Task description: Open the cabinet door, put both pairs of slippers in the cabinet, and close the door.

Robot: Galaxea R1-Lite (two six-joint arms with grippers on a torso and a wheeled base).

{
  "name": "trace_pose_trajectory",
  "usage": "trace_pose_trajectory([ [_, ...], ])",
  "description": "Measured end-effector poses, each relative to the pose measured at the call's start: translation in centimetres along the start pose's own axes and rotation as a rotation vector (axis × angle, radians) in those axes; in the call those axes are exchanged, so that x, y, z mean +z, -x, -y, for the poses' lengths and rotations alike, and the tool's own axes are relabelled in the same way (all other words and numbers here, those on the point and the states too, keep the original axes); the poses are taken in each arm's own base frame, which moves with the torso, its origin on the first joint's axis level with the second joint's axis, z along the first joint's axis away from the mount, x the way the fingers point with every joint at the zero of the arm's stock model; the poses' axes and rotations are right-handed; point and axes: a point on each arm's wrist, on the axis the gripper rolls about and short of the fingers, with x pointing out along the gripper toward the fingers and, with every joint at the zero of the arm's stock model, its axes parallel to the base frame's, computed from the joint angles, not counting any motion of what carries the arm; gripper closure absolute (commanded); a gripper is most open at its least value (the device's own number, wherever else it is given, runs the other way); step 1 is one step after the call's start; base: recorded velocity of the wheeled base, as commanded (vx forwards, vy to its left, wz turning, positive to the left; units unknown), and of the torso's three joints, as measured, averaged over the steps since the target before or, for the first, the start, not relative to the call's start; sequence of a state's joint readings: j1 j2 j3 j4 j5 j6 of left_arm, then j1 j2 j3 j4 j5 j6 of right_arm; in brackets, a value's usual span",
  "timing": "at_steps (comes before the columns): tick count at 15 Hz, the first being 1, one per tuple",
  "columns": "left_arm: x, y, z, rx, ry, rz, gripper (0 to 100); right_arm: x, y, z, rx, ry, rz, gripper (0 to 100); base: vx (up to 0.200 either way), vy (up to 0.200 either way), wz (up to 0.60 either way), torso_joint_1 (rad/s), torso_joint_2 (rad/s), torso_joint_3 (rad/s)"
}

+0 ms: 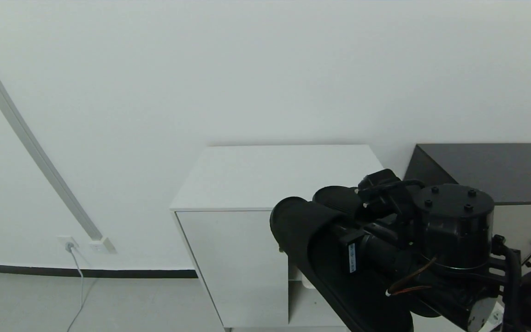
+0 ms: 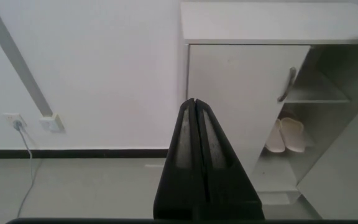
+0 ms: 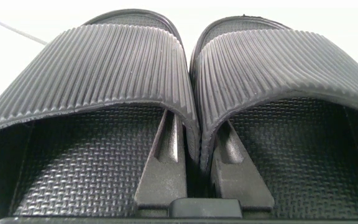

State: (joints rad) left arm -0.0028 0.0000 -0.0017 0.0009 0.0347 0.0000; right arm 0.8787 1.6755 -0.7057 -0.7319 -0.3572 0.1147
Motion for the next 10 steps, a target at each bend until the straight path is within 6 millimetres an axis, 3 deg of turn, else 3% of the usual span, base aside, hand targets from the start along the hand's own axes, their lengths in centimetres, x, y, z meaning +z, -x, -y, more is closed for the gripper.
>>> trace_pose_trajectory([
  [10, -0.01, 0.0, 0.0, 0.0, 0.0, -0.001, 100, -0.47, 0.21, 0.5, -0.011, 0.027, 0.063, 100, 0.0, 0.0, 0.0, 0.0, 0.0, 0.0],
])
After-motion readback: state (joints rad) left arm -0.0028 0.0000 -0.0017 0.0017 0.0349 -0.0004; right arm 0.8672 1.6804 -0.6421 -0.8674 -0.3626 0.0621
